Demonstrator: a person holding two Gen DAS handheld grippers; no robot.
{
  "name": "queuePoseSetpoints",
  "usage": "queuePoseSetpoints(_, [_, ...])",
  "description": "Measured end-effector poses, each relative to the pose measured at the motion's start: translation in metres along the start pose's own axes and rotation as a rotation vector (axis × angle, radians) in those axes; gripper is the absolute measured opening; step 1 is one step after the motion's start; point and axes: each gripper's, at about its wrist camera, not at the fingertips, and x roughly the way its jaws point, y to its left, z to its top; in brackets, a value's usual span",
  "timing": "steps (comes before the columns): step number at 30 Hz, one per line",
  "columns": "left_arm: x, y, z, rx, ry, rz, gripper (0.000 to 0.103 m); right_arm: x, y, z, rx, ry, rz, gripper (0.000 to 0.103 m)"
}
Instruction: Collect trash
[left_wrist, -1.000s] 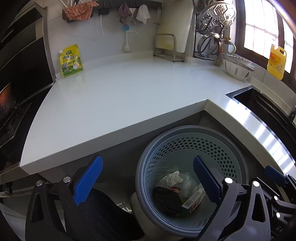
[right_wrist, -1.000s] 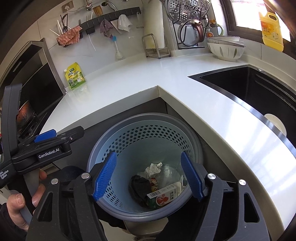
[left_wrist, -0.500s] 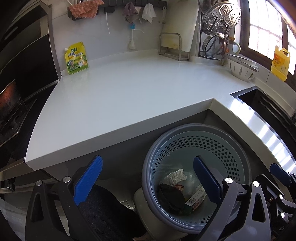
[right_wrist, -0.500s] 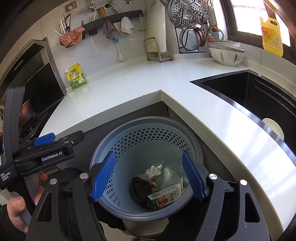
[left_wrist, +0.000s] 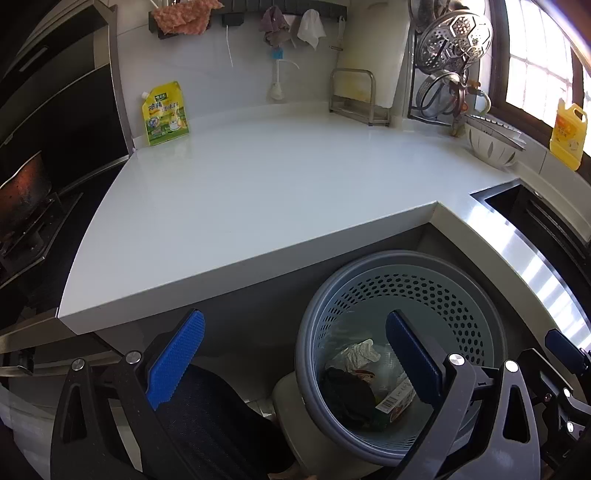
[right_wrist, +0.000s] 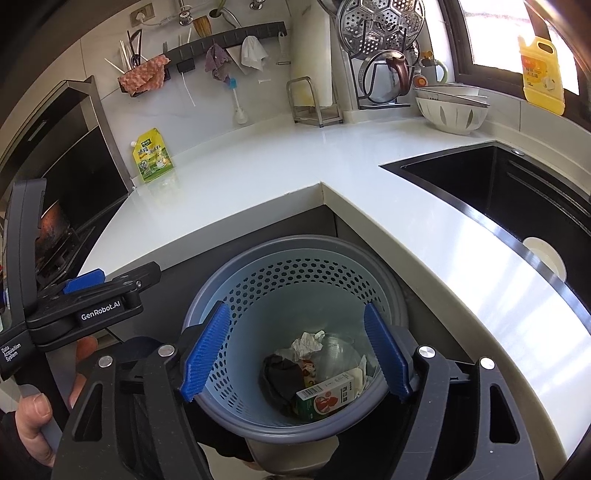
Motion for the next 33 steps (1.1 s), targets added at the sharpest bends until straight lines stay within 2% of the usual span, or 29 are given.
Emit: queuePoseSetpoints(33, [0.0019,-0.0038,-0.0026,0.027,0.002,0.011,0.097,0.0060,0.0047,0.0019,-0.003,0.006,0.003,0.072])
